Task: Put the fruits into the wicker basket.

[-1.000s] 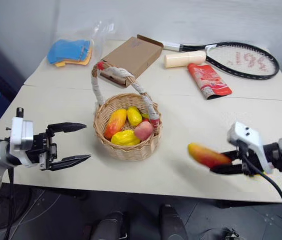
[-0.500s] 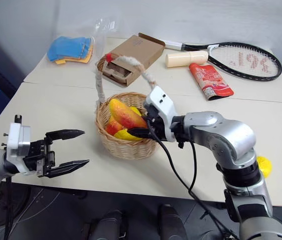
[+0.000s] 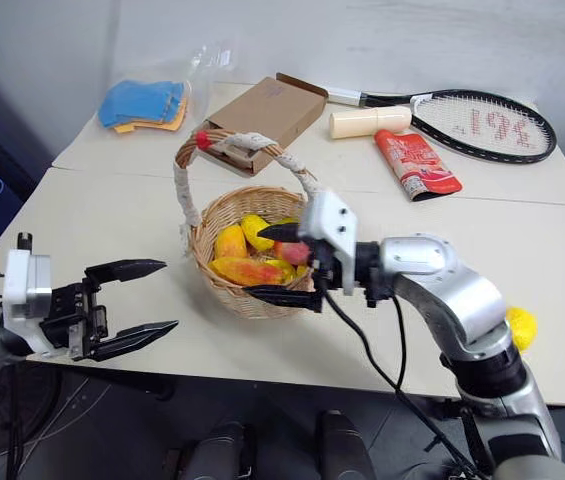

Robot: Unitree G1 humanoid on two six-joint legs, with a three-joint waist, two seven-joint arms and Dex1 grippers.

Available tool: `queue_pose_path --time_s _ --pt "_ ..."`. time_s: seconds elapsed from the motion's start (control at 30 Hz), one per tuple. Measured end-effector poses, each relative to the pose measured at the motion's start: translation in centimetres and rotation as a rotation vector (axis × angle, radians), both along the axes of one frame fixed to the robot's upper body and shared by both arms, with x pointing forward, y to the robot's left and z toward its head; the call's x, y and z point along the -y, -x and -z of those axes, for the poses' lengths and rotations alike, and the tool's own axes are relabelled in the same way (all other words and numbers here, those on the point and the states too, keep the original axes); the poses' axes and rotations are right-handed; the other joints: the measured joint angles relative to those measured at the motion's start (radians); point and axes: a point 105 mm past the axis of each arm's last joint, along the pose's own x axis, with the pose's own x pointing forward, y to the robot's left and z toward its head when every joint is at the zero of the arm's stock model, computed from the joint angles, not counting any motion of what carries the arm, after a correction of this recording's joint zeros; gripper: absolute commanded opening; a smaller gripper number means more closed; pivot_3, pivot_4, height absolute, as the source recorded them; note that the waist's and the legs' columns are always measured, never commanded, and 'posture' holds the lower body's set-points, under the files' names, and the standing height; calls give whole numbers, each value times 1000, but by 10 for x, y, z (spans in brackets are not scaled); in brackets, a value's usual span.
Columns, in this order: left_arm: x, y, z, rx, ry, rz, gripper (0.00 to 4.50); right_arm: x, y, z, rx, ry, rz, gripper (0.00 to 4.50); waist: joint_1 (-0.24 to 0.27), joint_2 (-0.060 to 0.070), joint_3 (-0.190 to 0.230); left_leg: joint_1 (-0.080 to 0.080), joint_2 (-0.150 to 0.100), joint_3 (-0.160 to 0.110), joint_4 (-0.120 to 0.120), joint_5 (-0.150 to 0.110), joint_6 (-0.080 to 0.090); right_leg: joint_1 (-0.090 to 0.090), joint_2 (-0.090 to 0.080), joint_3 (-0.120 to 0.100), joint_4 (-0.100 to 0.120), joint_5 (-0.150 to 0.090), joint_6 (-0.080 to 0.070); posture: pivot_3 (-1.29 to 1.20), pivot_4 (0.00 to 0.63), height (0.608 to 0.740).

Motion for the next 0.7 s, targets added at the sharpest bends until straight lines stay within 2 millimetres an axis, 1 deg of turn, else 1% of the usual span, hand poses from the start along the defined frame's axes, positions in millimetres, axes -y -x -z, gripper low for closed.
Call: queue_pose_path --time_s 0.1,0.17,0.23,0.3,0.37,0.4,0.43,0.47,0.5,0.53,0.6,0.63,0.67,0.7 --pt "9 -3 -3 15 12 39 4500 26 9 2 38 -27 -29 4468 1 0 0 0 0 -1 -1 -1 -1 1 0 3 -3 0 0 0 150 740" --pt "13 -5 -5 22 17 61 4500 39 13 5 32 -33 -24 4468 2 0 0 0 1 -1 -1 -1 -1 1 0 5 -3 0 0 0 150 740" --pt "18 -7 -7 35 27 85 4500 60 16 9 20 -34 25 4468 2 0 0 0 1 -1 -1 -1 -1 1 0 6 -3 0 0 0 150 740" --pt "19 -10 -6 26 39 87 4500 80 16 7 15 -65 106 4468 0 0 0 0 1 0 -1 -1 -1 2 0 6 -3 0 0 0 150 740" --pt "22 -11 -5 22 39 110 4500 104 13 1 -4 -142 261 4468 0 0 0 1 1 0 -1 -1 -1 2 0 7 -3 0 0 0 150 740" --pt "24 -12 -5 22 38 127 4500 120 10 -5 -3 -208 367 4468 1 0 0 2 1 0 -1 -1 -1 3 0 7 -3 0 0 0 150 740" --pt "26 -13 -4 12 39 135 4500 135 9 -6 -1 -248 461 4468 0 0 0 4 1 0 -1 -1 -1 5 0 7 -3 0 0 0 150 740" --pt "29 -16 -2 -14 38 147 4500 151 15 -2 19 -251 541 4468 3 1 0 4 0 -2 -2 -1 -1 6 1 7 -4 0 -1 0 150 740" --pt "29 -17 0 -34 35 143 4500 160 17 3 19 -246 590 4468 6 1 0 5 0 -2 -2 -1 -2 8 2 6 -5 -1 -1 0 150 740" --pt "29 -20 5 -76 34 137 4500 174 24 12 18 -220 661 4468 9 1 0 5 1 -2 -2 -1 -2 9 2 5 -5 -1 -2 0 150 740" --pt "33 -25 8 -105 44 148 4500 194 33 20 38 -201 757 4468 9 1 0 5 1 -2 -1 -1 -2 9 2 6 -5 -1 -1 0 150 740" --pt "37 -27 5 -92 53 160 4500 207 40 24 55 -176 811 4468 10 2 0 5 0 -2 -1 -1 -2 9 2 7 -6 0 0 0 150 740" --pt "43 -29 -1 -67 68 182 4500 223 49 28 83 -129 873 4468 14 2 0 5 -2 -2 0 -1 -1 10 2 7 -6 1 1 0 150 740" --pt "49 -30 -7 -39 74 208 4500 245 61 38 97 -56 948 4468 23 1 0 6 -2 -2 0 -1 -1 12 3 6 -9 1 2 0 150 740"
